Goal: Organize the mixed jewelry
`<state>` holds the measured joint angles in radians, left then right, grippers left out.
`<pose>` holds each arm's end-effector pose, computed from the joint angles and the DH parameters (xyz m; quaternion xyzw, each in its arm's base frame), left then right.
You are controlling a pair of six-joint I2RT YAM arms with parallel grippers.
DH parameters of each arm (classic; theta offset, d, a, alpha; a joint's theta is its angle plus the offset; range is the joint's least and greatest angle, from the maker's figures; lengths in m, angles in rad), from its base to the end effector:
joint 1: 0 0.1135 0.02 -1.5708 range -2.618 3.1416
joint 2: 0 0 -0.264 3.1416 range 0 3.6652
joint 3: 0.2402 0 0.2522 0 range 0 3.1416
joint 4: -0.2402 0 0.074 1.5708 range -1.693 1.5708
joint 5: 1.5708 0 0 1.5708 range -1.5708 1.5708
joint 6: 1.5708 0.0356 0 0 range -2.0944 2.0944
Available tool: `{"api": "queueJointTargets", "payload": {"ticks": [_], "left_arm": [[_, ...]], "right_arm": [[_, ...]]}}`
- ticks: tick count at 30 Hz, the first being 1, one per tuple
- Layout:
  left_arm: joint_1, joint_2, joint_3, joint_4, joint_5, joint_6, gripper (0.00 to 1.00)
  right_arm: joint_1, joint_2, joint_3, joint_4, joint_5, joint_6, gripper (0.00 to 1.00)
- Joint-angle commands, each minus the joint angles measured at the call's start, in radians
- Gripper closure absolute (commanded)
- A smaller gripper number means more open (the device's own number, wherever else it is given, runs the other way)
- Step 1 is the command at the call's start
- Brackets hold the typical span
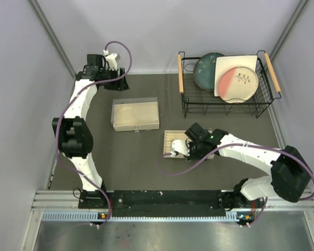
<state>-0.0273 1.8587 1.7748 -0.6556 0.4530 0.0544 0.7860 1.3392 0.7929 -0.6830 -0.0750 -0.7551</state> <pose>0.4218 -0.0271 0.3345 0.1270 0.8870 -0.2001 0.3962 0.1653 0.1693 0.1913 -0.6905 0.7022 0.0396 0.1692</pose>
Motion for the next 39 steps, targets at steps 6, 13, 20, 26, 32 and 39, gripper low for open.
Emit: {"api": "queueJointTargets", "payload": {"ticks": [6,13,20,26,32,39], "left_arm": [[0.0,0.25,0.17,-0.042,0.032,-0.013,0.32],[-0.02,0.312,0.167,-0.053,0.044,0.005,0.33],[-0.054,0.333,0.164,-0.064,0.091,0.039,0.34],[-0.094,0.339,0.134,-0.059,0.127,0.058,0.35],[-0.12,0.333,0.103,-0.047,0.144,0.05,0.36],[-0.122,0.304,0.063,-0.019,0.138,0.033,0.37]], "right_arm": [[0.205,0.089,0.333,-0.102,-0.022,0.086,1.0],[0.275,0.285,0.534,-0.098,-0.063,0.108,1.0],[0.315,0.425,0.672,-0.084,-0.023,0.108,1.0],[0.331,0.5,0.727,-0.076,0.02,0.111,1.0],[0.36,0.538,0.776,-0.072,0.049,0.14,1.0],[0.429,0.578,0.835,-0.067,0.116,0.206,1.0]]}}
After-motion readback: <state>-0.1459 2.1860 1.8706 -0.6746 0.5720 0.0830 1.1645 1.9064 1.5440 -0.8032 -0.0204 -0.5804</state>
